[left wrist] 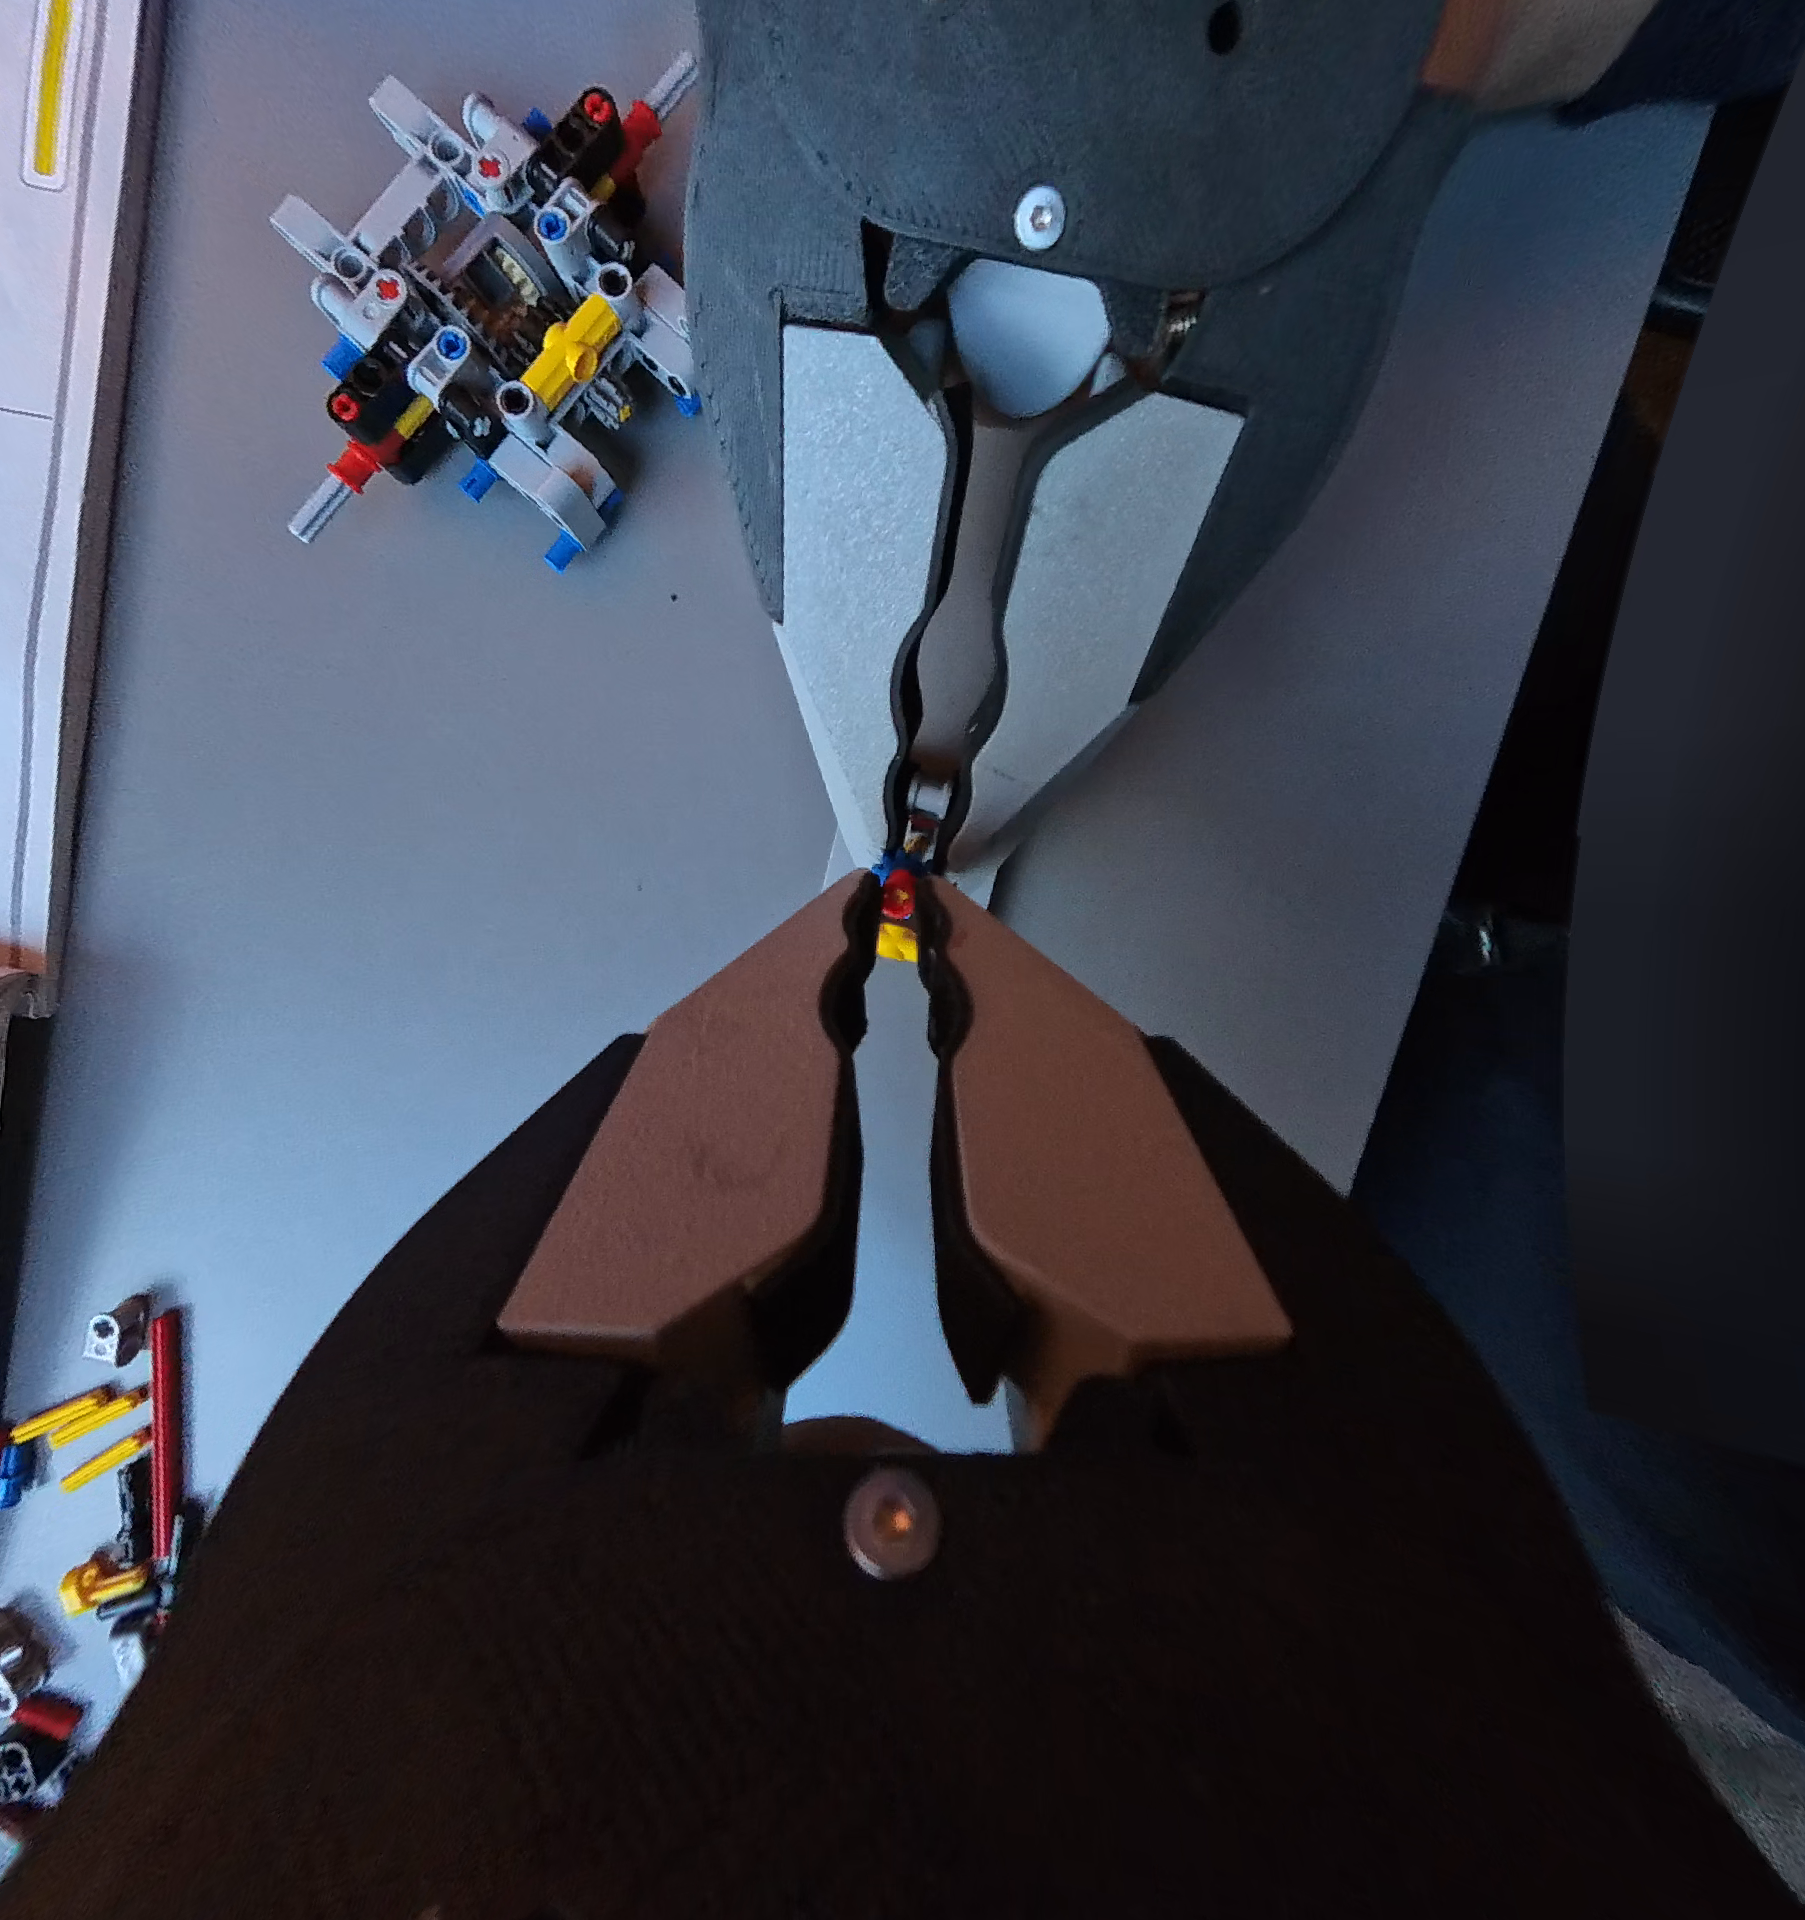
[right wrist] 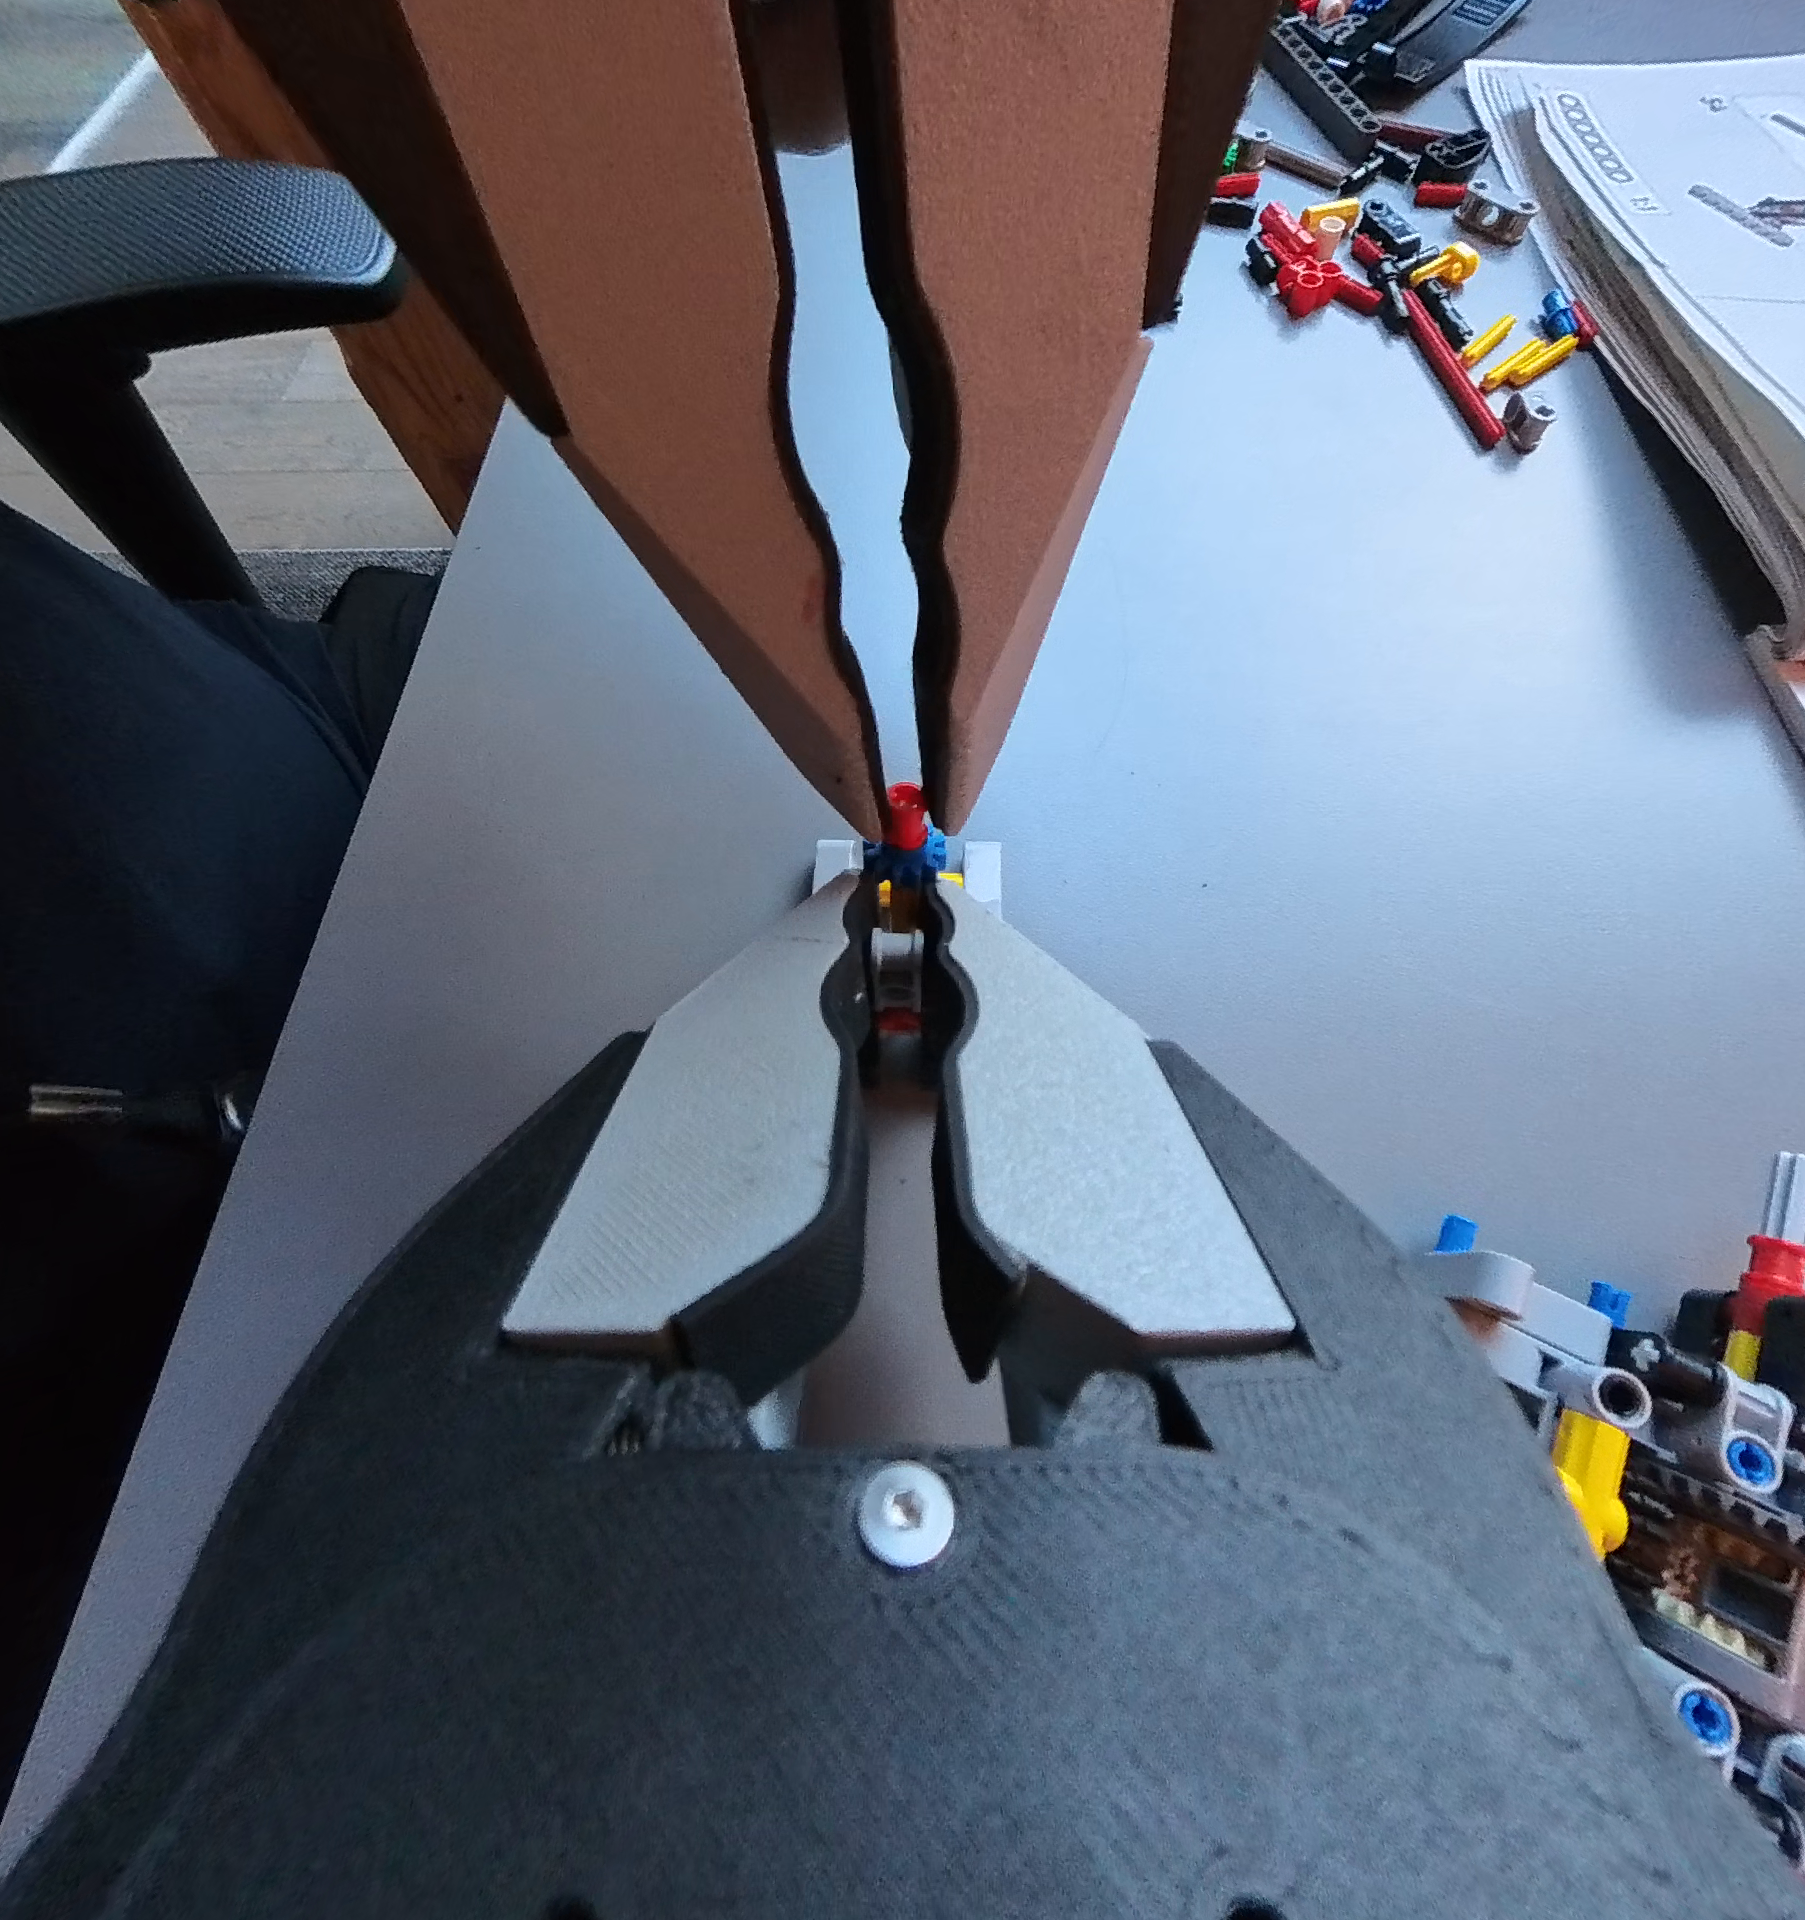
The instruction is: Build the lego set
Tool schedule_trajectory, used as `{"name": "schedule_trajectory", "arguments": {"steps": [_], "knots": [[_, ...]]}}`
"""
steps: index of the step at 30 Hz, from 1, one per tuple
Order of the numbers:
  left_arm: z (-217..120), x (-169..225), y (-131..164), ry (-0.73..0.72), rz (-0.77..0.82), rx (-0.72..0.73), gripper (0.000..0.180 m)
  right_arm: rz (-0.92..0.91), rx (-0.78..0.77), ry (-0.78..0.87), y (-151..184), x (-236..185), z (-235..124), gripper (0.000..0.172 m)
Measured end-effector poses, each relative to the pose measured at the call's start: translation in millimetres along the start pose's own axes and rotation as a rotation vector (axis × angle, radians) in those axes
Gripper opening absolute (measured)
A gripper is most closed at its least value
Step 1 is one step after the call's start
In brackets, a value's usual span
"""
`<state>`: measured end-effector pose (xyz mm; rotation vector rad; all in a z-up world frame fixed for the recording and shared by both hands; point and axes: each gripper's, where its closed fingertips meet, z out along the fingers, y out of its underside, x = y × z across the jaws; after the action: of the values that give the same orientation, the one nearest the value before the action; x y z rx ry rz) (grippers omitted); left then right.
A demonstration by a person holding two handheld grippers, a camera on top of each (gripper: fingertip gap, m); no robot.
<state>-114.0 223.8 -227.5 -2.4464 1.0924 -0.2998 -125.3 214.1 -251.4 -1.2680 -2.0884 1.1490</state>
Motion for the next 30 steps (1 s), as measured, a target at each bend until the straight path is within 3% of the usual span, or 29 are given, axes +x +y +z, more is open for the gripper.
{"name": "schedule_trajectory", "arguments": {"steps": [3, 5, 8, 13, 20, 26, 30], "knots": [[-0.3, -2.6, 4.7, -0.014, -0.001, 0.01, 0.004, 0.012, 0.008, -0.001, -0.9, 1.3, -0.5, 0.003], [0.6, -4.2, 9.7, -0.025, -0.002, 0.01, 0.004, 0.019, 0.061, 0.019, -7.6, 4.8, -4.8, 0.026], [0.8, -2.8, 11.1, -0.014, -0.017, 0.05, 0.004, 0.056, 0.124, -0.004, -13.4, 5.7, -14.1, 0.037], [3.1, 0.6, 15.9, 0.029, -0.07, 0.105, 0.006, 0.091, 0.084, -0.056, 0.1, 0.5, -22.6, 0.045], [9.2, -0.6, 36.0, 0.066, -0.109, 0.115, 0.03, 0.078, -0.009, 0.041, 18.8, 10.1, -23.6, 0.05], [19.4, -12.4, 49.0, 0.07, -0.019, 0.131, 0.061, 0.126, -0.009, 0.122, 23.6, 14.4, -34.3, 0.051], [27.6, -3.9, 35.8, 0.125, 0.029, 0.191, 0.066, 0.22, -0.039, 0.191, 33.4, 10.8, -34.8, 0.05]]}}
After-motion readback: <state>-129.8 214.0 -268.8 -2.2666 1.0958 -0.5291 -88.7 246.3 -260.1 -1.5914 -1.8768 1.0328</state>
